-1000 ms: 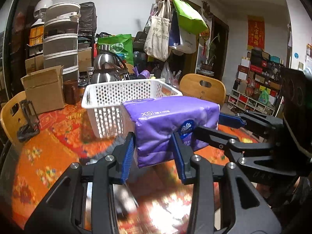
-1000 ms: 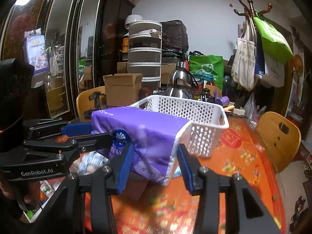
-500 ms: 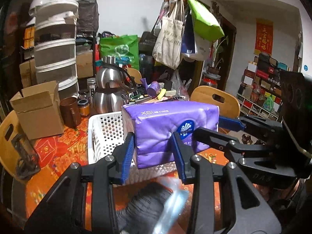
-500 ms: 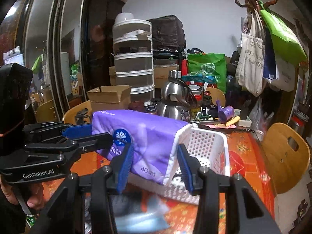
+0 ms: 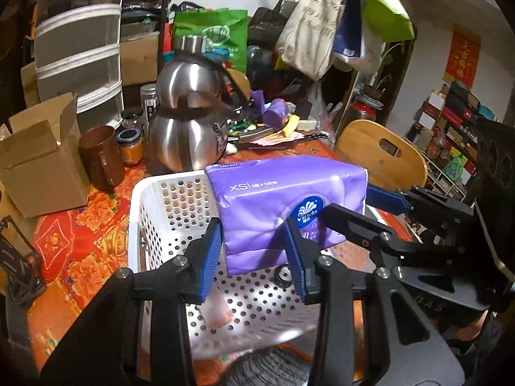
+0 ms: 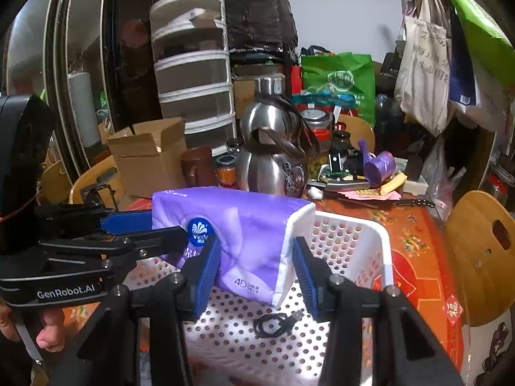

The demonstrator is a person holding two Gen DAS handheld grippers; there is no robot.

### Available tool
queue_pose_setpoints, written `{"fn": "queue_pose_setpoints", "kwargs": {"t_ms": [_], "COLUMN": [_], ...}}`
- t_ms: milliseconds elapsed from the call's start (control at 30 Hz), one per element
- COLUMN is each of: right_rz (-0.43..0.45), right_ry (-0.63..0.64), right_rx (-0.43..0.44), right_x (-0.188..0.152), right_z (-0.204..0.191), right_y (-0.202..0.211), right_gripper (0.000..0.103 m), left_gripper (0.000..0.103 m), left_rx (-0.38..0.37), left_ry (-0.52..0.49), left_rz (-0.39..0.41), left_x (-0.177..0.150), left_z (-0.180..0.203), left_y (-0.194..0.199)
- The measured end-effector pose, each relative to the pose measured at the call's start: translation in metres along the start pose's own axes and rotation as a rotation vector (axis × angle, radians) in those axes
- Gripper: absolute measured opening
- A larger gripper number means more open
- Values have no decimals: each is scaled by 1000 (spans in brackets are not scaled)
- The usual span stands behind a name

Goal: Organize soft objects
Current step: 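Lift the purple tissue pack with both tools and lower it into the basket, then release the tissue pack and move both tools back to the plush toy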

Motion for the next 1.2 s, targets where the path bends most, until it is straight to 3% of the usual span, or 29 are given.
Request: {"fn": "queue_pose_setpoints", "kwargs": {"t_ms": [133,233,267,300,367,667,900,1033,1200], "right_rz": [-18,-60,-63,-60,-45,-48,-11,37,49], "right_ry": [-12,-10,-7,-7,-18,-59,-71,-109,-64], "right_rx": [0,-18,-43,-62,-81,-78,-122,-119,-95], "right_x": [-2,-10,-13,-15,-19,-26,-41,-68,-131], "right_z": [6,7,8,8,12,19,1,-22,-78], "right_y": [-16,-30,-32,-32,-29,-15,33,83,120], "right_gripper": [45,51,62,74,81,81,81,81,91], "left_gripper": [37,64,76,80,81,82,82,85,86], "left_rx": [-22,-44,-40,-27,6,40,69,126,180], "left_ry": [49,86,101,104,83,92,20,-26,-9], "left_rz": [-29,-34,-36,-32,-19,-41,9,31,90], "left_x": [1,-4,-7,-9,-11,-26,-56,-92,-180], "left_z": [-14,-26,-30,-33,-35,-50,-40,-39,-53], "left_y": [-26,-36,-37,-37,-34,-10,75,128,180]}}
Point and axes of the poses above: each gripper's, at about its wrist camera, not at the fingertips, and y roughly against the way its jaws point, z to its right, x to its top, the point moved 1 cm from there along -y, roughly the way its jaws point, and after that the axes turned 2 degrees about -x, right-handed, at the moved point
